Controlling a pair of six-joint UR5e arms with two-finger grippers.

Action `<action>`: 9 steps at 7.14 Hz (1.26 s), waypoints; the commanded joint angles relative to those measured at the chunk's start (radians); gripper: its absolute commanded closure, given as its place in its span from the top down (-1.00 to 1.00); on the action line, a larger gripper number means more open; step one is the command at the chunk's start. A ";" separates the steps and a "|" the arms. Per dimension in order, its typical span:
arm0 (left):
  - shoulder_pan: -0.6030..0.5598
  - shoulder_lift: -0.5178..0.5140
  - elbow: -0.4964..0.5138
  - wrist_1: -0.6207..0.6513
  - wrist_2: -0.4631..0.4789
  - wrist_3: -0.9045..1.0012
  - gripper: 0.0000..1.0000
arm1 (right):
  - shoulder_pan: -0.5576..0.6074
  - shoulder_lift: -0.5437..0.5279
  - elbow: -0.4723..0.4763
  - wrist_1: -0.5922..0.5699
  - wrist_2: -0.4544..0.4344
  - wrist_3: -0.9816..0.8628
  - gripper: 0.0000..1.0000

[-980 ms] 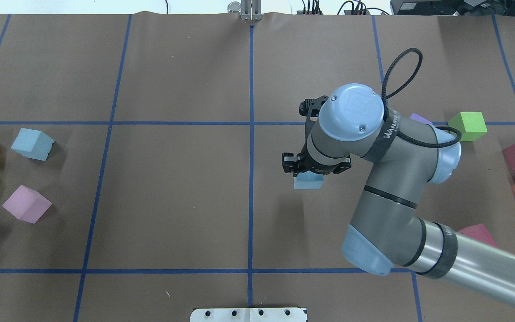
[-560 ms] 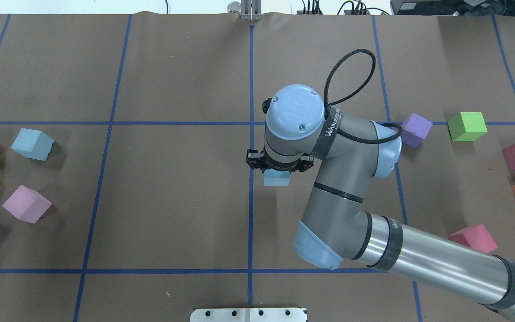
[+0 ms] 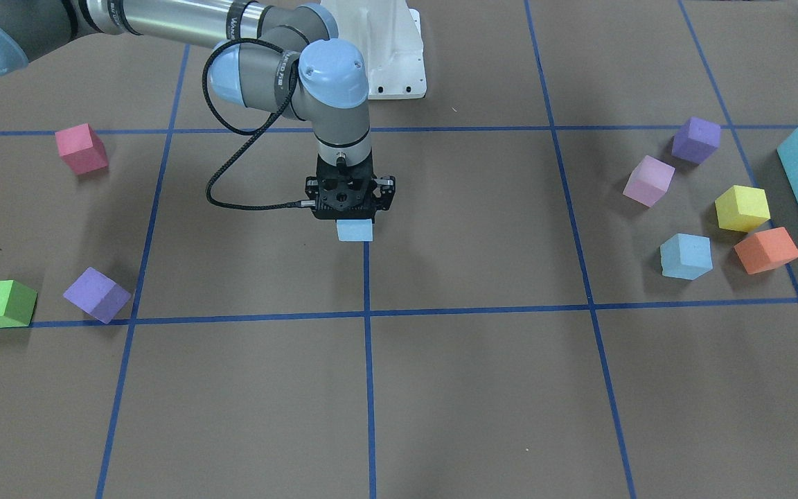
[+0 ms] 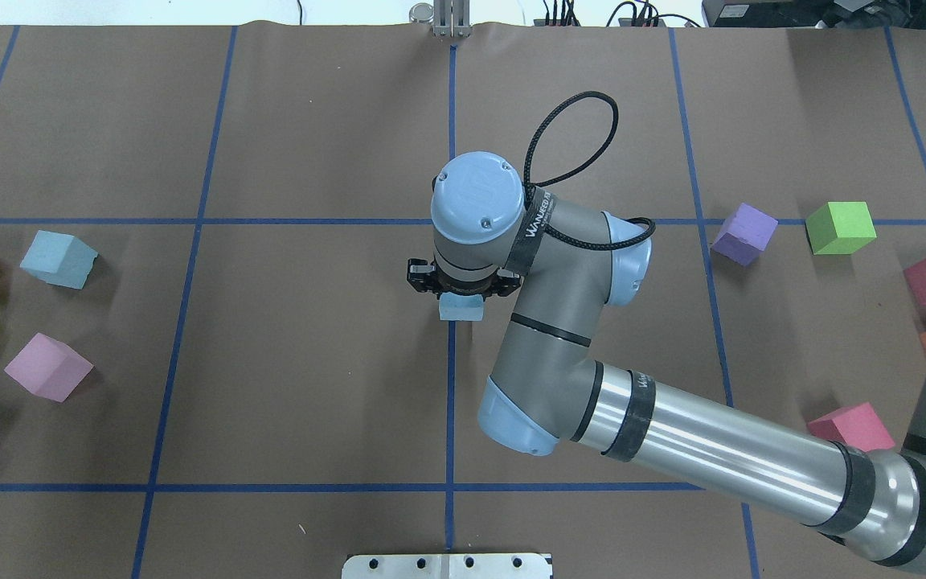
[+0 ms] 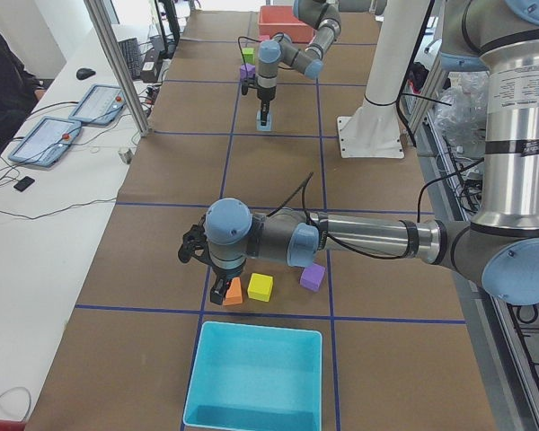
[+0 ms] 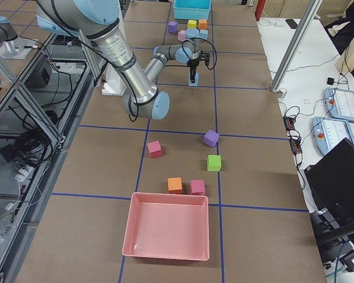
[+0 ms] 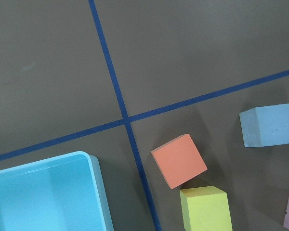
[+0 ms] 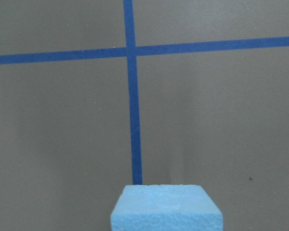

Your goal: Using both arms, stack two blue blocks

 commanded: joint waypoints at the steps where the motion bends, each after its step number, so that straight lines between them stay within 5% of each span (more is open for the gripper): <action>1: 0.000 0.000 0.009 -0.005 -0.008 0.000 0.96 | -0.014 0.009 -0.028 0.021 -0.011 0.000 0.18; 3: 0.000 0.000 0.009 -0.007 -0.008 0.000 0.96 | -0.019 0.009 -0.029 0.021 -0.018 -0.002 0.41; 5: 0.000 0.000 0.009 -0.007 -0.008 0.000 0.96 | -0.022 0.008 -0.029 0.021 -0.020 -0.002 0.98; 7: 0.000 -0.002 0.011 -0.007 -0.008 0.000 0.96 | -0.028 0.006 -0.029 0.021 -0.040 -0.006 1.00; 9: 0.064 -0.082 0.012 -0.008 -0.007 -0.209 0.96 | 0.043 -0.015 -0.015 0.025 0.000 -0.146 1.00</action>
